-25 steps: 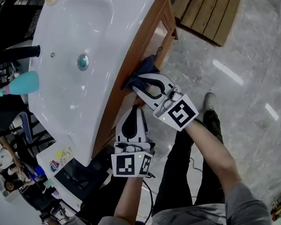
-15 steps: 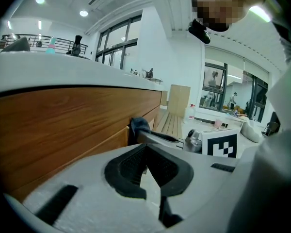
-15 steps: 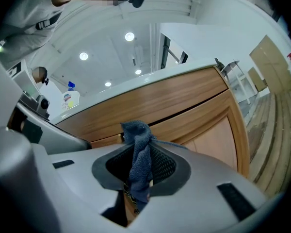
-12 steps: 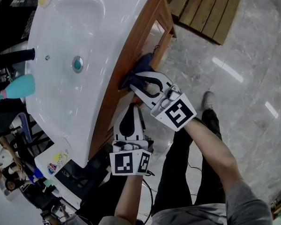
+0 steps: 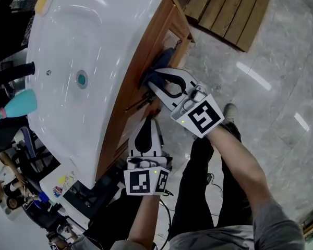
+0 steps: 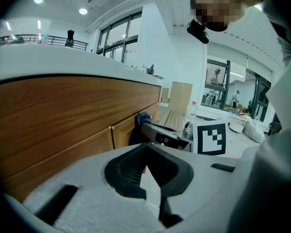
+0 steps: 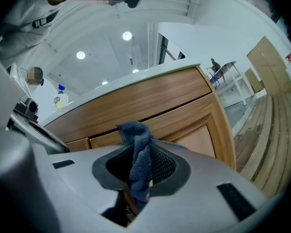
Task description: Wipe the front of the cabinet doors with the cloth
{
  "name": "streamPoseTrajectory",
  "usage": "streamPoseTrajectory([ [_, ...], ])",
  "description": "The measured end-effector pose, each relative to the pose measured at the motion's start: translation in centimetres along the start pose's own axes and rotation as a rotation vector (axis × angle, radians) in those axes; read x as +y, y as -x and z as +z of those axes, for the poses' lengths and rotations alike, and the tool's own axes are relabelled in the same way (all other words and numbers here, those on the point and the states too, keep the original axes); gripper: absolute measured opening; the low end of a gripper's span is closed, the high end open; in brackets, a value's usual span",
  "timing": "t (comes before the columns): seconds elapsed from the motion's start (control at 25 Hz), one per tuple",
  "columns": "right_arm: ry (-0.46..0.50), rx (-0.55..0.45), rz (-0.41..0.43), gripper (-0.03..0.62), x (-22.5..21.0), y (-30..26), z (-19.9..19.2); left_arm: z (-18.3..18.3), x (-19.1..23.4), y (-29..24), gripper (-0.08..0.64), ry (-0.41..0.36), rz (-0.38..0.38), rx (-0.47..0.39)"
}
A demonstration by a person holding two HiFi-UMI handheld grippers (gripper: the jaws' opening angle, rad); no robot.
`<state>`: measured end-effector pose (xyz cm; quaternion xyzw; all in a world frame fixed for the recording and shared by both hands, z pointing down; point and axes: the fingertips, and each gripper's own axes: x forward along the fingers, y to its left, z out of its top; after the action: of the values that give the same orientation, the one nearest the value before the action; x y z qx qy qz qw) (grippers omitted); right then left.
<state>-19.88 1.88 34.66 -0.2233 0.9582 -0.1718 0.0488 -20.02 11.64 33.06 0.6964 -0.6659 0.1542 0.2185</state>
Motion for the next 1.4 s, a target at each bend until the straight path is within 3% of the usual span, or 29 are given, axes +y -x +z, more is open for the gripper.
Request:
streamPoseTrajectory([
  [0.4,-0.010,0.011,-0.019,0.072,-4.5,0.0,1.5,0.7,-1.2,-2.5,0.008,0.026,0.024,0.022],
  [0.92,-0.001,-0.018,-0.108,0.072,-11.8,0.3,4.7,2.9,-3.7,-6.4,0.008,0.033,0.005,0.028],
  [1.4,0.000,-0.014,-0.123,0.073,-13.0,0.6,5.0,3.0,-4.3,-6.8,0.008,0.047,0.003,0.028],
])
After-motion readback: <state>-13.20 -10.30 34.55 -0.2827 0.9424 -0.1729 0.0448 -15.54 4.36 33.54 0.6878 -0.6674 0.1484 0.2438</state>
